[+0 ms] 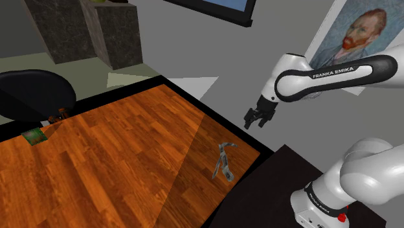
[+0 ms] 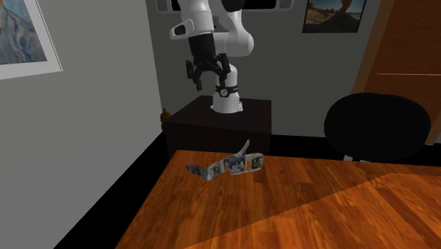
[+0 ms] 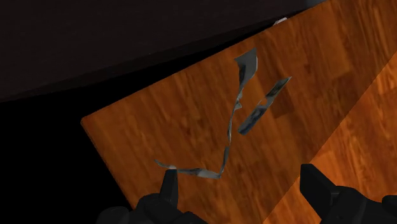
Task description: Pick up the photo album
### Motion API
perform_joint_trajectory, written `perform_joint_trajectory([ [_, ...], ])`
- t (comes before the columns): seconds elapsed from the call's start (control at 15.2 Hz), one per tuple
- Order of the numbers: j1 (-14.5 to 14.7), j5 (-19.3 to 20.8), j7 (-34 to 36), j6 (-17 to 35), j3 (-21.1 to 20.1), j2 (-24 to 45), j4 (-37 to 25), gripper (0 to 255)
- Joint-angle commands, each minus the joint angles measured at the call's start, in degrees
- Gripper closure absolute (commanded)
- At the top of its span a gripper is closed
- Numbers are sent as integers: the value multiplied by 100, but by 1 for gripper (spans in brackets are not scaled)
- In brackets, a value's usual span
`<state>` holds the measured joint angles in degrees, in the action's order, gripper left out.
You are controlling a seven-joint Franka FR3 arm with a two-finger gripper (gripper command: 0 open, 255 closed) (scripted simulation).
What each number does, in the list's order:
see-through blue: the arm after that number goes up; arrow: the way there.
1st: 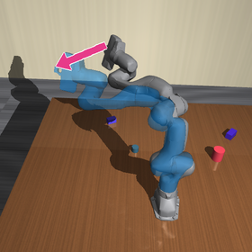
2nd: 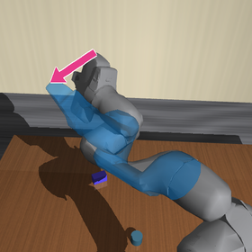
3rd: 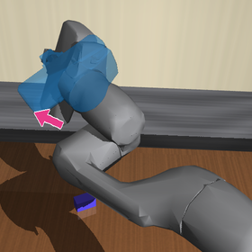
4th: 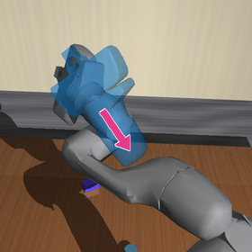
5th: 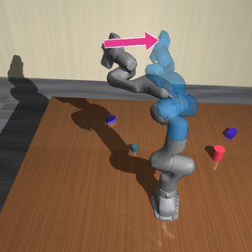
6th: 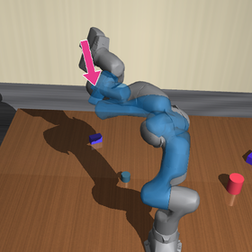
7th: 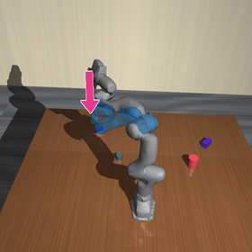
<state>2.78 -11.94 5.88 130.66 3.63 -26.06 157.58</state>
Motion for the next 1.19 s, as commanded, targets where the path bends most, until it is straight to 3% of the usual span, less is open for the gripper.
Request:
perform_joint_trajectory([
  [0.0,130,-274,-87,499,35,386,98,0],
  [0.33,591,-1362,-725,1654,216,1624,78,0],
  [0.59,947,-2862,-1743,2305,224,2741,-223,0],
  [0.86,900,-4514,-2943,2648,-142,3867,-765,0],
  [1.12,759,-5102,-3473,2811,-365,4350,-999,0],
])
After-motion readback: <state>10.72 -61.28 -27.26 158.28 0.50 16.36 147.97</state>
